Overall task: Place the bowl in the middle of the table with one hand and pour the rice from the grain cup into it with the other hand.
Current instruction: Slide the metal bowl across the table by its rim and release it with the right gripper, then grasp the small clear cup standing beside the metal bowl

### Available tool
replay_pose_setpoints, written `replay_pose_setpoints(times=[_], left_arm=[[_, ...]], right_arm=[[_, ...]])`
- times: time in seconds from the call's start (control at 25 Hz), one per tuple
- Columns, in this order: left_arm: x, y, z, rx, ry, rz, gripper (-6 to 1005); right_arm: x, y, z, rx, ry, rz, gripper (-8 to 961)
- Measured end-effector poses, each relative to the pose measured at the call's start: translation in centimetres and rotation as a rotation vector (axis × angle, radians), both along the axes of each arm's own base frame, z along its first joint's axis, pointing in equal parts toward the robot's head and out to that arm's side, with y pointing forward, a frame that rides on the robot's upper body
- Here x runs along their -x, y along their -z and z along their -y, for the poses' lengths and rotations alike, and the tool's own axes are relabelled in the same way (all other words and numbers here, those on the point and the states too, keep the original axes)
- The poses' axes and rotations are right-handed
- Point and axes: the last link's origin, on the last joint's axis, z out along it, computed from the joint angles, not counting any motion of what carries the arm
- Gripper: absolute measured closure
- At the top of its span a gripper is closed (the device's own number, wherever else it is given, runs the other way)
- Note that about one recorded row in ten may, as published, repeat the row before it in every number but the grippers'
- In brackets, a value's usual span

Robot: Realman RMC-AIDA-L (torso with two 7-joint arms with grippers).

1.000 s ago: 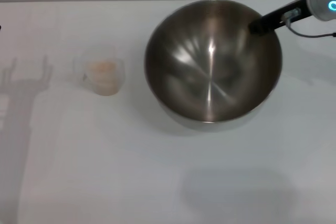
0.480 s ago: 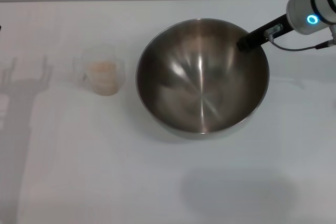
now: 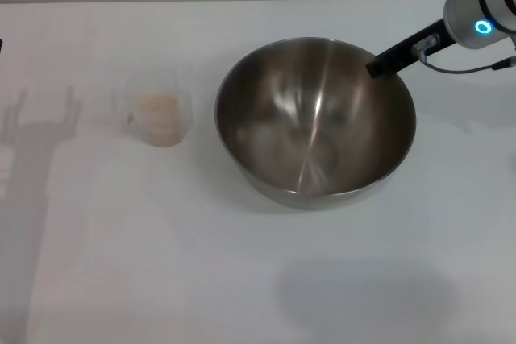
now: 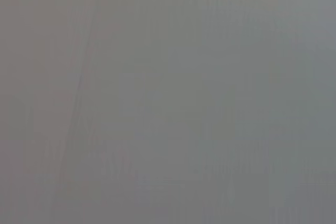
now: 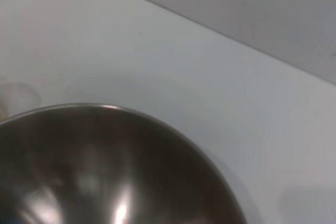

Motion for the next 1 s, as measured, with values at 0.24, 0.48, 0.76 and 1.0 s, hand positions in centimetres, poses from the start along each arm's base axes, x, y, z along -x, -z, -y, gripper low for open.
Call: replay_pose_setpoints(times=[0.24,0.48,0.76,1.0], left_arm=[[-0.1,-0.1,0.3,-0.010,0.011,-0.001,287],[0.1,-0.2,0.6,-0.014,0.005,-0.001,288],[0.3,-0.1,0.8,-0.012,0.002,-0.003,288],[0.5,0.0,1.2,-0.005,-0.004,-0.006,289]], right_arm=[[1.4,-0.9,-0.3,-0.050,-0.071,0.046,693],[5.3,-2.1,-0.9,-0.166,-0.262,0.037,606],[8.3,-1.5,-0.2,-0.433,-0.596,-0.070,605],[7.1,-2.3,1.0,-0.781,-0.793,-0.223,605]])
